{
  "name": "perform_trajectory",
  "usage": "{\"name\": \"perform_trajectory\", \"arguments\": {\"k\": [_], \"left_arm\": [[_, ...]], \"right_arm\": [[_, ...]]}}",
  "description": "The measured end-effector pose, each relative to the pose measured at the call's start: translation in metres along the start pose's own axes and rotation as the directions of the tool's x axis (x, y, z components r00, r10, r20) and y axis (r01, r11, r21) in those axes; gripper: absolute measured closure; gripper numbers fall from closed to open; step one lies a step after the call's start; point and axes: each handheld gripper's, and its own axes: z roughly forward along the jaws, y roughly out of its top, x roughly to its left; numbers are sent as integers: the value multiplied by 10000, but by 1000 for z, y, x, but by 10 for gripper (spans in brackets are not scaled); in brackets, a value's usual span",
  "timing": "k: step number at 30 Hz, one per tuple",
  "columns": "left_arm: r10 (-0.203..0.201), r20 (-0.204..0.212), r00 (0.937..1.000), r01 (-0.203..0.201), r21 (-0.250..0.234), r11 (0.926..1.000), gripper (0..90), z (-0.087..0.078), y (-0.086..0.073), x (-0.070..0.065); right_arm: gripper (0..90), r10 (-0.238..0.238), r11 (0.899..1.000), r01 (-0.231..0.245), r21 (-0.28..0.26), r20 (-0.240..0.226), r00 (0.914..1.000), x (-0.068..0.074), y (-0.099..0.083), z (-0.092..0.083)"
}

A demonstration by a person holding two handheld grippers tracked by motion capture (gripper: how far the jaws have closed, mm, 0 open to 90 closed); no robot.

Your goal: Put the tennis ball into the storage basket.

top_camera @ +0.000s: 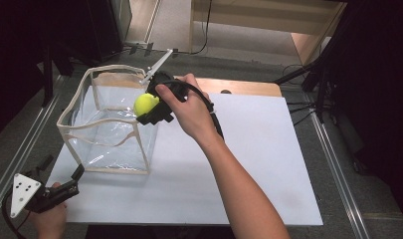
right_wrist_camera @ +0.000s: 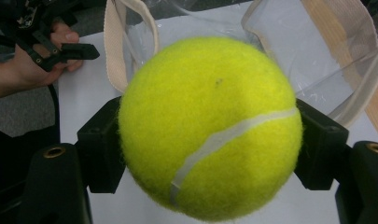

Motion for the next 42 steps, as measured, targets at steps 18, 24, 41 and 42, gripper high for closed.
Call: {"name": "perform_trajectory", "arguments": {"k": [18, 24, 41, 42], "left_arm": [[-33, 35, 10000, 33, 6, 10000, 68, 0, 0, 1], [-55, 32, 10000, 55, -46, 10000, 68, 0, 0, 1], [-82, 24, 10000, 82, -41, 10000, 68, 0, 0, 1], [-86, 29, 10000, 86, -44, 10000, 68, 0, 0, 1]], "right_arm": [[235, -44, 10000, 44, 32, -47, 10000, -5, 14, 8], [235, -72, 9999, 72, 77, 10, 10000, -6, 19, 11], [235, 61, 9997, -59, 244, -72, 10000, -12, 28, 24], [235, 41, 9997, -40, 221, -54, 10000, -13, 28, 25]]}}
